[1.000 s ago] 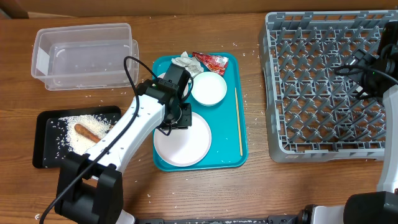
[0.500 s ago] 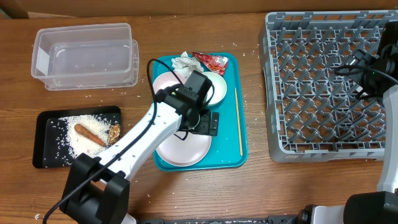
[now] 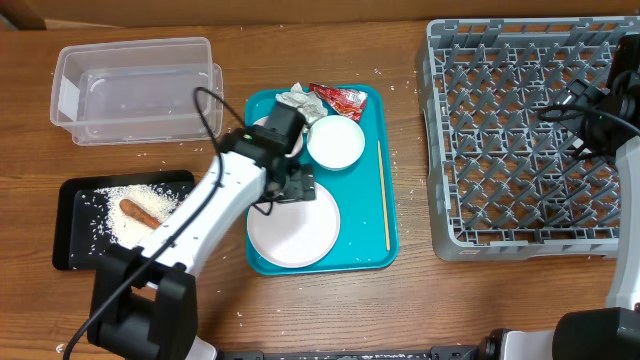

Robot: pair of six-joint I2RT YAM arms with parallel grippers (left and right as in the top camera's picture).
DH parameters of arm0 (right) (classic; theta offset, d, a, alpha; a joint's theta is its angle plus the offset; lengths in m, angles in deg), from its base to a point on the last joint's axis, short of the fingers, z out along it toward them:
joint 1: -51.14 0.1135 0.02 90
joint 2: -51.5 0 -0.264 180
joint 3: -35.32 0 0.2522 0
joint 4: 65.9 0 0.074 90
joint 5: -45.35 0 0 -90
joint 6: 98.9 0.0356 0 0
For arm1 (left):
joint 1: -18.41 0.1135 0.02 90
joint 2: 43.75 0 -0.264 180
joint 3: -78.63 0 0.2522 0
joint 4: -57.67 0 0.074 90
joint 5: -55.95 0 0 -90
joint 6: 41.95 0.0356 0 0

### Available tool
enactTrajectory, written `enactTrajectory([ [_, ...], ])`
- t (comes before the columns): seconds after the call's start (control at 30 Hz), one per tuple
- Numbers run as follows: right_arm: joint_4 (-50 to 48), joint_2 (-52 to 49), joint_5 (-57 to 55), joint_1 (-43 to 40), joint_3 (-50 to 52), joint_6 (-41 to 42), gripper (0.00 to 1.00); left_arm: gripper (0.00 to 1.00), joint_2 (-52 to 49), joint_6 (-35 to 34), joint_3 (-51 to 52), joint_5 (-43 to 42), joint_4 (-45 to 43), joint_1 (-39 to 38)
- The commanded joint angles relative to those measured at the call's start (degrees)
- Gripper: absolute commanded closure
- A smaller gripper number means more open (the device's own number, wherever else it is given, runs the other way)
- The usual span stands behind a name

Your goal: Sort waste into correct bins and load items into the dishwasher

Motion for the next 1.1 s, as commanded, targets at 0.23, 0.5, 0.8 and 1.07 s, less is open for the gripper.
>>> enactTrajectory([
  [0.23,-0.1,0.4,-0.4,0.0,-1.0,0.3,0.00,0.00,-0.7,-2.1,0.1,0.9,3.6,12.5],
  [0.5,-0.1,0.4,-0.4,0.0,-1.0,0.3,0.00,0.00,-0.7,-2.1,0.1,5.3,8.2,16.2],
  [0.8,-1.7,0.4,-0.4,0.0,-1.0,0.3,0.00,0.00,-0.7,-4.6,0.1,5.5,9.6,21.2],
  [1.07,-2.3,0.4,29.5,0.1,-1.0,0.3,0.00,0.00,-0.7,-4.6,0.1,5.5,10.8,22.8],
])
